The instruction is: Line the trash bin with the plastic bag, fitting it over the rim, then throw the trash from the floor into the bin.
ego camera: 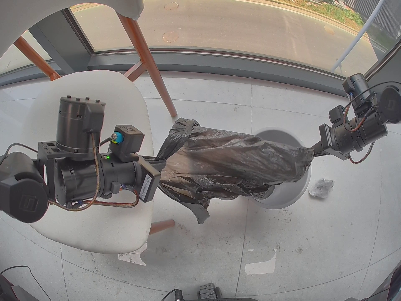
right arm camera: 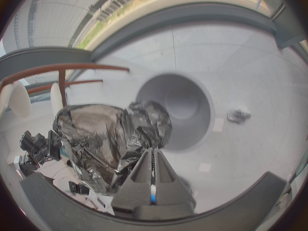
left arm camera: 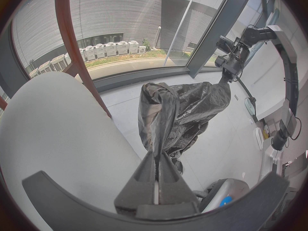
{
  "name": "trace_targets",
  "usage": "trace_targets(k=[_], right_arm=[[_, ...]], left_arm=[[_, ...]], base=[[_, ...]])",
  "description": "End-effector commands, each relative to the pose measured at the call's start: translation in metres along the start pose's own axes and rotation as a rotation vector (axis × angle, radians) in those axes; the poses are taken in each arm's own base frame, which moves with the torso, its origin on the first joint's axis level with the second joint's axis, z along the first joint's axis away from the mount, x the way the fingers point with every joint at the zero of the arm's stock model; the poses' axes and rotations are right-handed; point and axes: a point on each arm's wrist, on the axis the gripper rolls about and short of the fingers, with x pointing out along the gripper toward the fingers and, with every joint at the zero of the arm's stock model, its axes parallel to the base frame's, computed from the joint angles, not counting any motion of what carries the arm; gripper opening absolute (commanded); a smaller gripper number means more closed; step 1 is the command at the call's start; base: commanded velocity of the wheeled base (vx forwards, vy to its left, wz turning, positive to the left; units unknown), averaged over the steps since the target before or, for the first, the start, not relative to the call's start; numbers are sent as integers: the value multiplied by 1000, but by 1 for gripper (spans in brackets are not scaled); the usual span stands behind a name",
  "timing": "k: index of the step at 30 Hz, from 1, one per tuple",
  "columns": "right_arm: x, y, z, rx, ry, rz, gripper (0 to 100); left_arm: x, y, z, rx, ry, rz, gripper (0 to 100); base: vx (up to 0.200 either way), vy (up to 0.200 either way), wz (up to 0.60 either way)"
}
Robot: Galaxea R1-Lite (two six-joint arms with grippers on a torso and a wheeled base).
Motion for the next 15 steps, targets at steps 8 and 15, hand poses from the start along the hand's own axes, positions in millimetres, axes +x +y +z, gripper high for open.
trace_targets(k=[8, 15], right_arm=[[-19, -7, -84, 12, -303, 158, 0], [-15, -1, -89, -2, -284, 160, 0]], left_arm=[[28, -29, 28, -40, -36, -61, 0], [26, -41, 19, -21, -2, -73, 0]], base=[[0, -200, 0], [0, -114, 0]])
